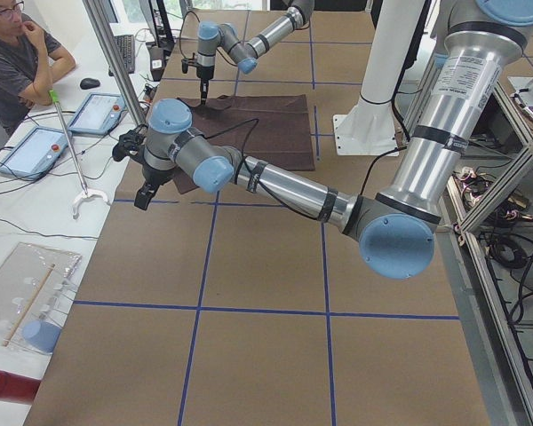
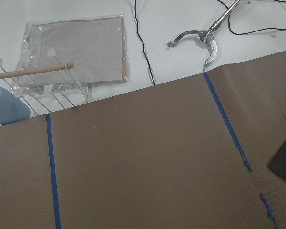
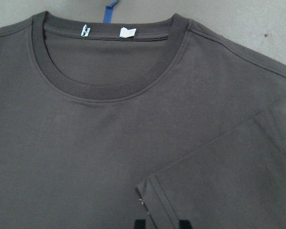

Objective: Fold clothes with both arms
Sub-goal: 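Fold the sleeve inward over the shirt body with the right gripper, then release the sleeve and lift the right gripper while the left gripper approaches the other sleeve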

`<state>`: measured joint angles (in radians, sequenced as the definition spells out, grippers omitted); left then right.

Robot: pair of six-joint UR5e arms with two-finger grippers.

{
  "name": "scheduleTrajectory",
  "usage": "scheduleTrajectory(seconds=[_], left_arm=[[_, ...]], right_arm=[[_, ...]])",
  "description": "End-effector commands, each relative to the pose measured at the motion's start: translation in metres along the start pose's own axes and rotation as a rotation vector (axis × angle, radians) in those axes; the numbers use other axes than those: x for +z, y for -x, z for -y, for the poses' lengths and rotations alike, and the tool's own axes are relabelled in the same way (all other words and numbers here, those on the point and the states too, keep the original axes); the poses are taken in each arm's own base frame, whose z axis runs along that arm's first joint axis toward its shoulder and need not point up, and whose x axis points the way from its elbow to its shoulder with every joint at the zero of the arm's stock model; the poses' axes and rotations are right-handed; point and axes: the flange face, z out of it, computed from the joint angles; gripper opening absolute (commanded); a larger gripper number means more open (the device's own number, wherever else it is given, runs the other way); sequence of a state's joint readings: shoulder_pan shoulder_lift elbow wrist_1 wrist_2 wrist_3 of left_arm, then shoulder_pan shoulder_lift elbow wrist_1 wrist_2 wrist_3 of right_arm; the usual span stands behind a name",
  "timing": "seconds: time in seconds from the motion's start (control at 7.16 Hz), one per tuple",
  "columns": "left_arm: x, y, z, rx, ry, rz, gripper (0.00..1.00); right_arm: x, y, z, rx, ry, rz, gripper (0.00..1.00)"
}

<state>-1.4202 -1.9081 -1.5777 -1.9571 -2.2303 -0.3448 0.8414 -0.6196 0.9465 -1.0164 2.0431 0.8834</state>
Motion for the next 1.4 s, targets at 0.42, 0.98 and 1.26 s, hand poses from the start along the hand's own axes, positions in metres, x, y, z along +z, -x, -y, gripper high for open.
scheduleTrajectory(seconds=[0.42,0.98,1.26], left_arm=[[0.098,-0.197,-0.001,-0.228,0.031,-0.124,1.00],[0.236,-0.270,-0.056,-0.370,-0.089,-0.018,1.00],[0.272,-0.297,-0.058,-0.356,-0.107,0.037,1.00]], right_arm=[[-0.087,-0.047,-0.012,0.170,0.179,-0.038,1.00],[-0.186,-0.154,-0.060,0.198,0.227,-0.013,1.00],[-0.195,-0.143,-0.069,0.191,0.229,-0.017,1.00]])
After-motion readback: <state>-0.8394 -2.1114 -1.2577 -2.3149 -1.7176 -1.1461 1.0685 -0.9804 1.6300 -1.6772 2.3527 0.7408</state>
